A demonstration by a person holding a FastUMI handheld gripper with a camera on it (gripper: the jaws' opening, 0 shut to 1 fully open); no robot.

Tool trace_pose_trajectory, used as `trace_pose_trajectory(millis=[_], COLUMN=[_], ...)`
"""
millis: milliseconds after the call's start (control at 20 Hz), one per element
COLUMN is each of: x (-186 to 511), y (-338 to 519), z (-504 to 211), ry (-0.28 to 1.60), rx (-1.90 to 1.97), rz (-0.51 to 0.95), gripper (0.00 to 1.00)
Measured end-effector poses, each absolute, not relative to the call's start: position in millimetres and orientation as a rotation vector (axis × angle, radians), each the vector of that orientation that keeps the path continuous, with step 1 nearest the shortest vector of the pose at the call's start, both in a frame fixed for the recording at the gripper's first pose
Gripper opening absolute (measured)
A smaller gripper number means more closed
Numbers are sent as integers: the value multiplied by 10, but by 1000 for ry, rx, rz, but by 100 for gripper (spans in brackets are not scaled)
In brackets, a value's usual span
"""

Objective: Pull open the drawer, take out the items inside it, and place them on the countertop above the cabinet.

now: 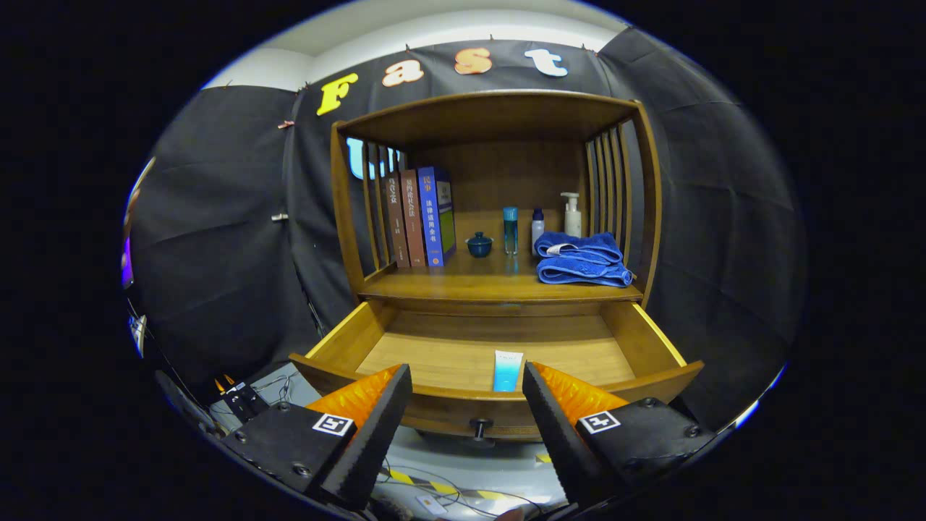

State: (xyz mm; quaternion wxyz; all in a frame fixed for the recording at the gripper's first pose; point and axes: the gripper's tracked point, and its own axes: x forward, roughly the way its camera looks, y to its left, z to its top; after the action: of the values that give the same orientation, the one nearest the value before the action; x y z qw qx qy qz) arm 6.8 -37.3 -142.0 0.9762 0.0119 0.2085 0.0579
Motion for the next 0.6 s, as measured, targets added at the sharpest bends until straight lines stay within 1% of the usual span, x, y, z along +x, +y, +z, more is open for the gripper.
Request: trace_pose_trajectory(millis=[150, 250, 400, 600], x=[438, 684, 1044, 1359], y=[-365, -399, -473, -709], z=[-1398, -1514, -1802, -2388], ry=[544, 659, 834, 1070], rx=[32, 72, 123, 64], rz=[124, 107, 73, 13], gripper=[98, 99, 99, 99])
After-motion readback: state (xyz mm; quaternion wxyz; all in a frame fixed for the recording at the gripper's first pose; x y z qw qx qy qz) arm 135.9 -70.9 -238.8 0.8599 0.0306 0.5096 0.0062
